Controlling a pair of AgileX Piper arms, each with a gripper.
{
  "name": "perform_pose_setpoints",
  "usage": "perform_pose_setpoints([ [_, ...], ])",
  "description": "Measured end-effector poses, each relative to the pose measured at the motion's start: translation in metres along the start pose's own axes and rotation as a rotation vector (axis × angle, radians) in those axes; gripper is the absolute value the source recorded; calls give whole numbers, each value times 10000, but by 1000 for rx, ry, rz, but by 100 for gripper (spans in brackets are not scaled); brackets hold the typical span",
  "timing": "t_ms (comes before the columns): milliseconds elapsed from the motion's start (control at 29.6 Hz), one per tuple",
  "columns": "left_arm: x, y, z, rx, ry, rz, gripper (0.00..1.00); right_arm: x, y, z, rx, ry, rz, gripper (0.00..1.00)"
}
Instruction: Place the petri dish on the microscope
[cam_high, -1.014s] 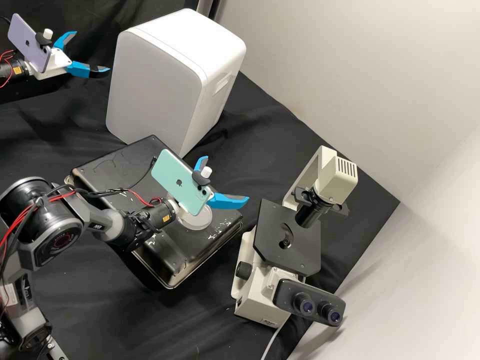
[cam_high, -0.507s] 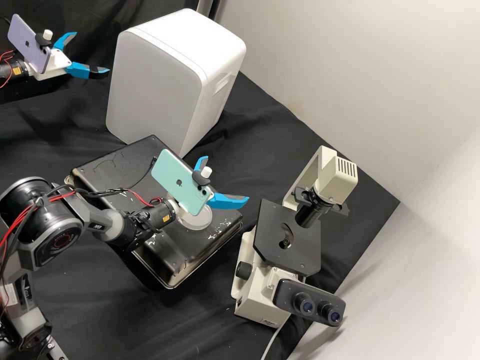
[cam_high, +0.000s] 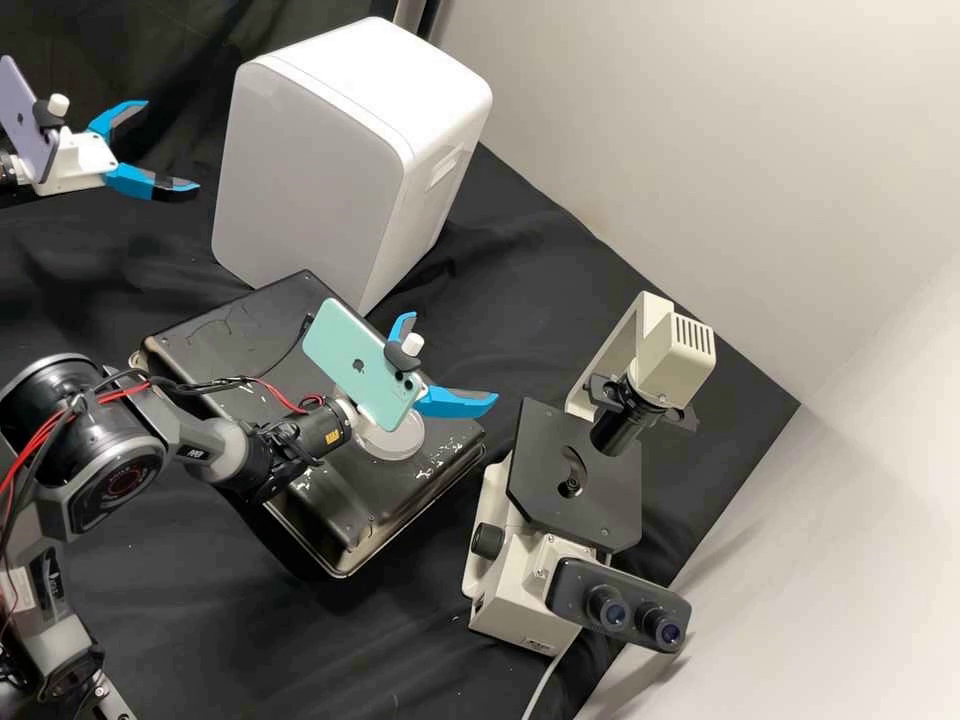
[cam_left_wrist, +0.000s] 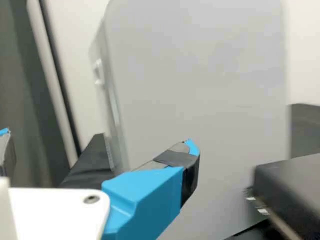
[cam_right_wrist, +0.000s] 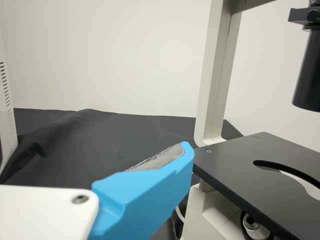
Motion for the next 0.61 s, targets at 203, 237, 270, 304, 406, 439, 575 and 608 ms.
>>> perform_pose_setpoints([
  [203,-265,26,191,-39,-90,21,100,0,0,0,0,0,0,100],
  [237,-316,25,223,-45,-107,23,100,0,0,0,0,0,0,100],
  [270,-359,23,245,-51,-120,26,100,0,0,0,0,0,0,100],
  [304,-393,18,263,-55,-132,27,100,0,0,0,0,0,0,100],
  [406,-504,-18,317,-72,-170,25,100,0,0,0,0,0,0,100],
  [439,-538,-40,348,-77,-190,17,100,0,0,0,0,0,0,100],
  [575,-659,-135,459,-91,-260,-16,100,0,0,0,0,0,0,100],
  [608,-697,-166,513,-97,-294,-32,100,0,0,0,0,0,0,100],
])
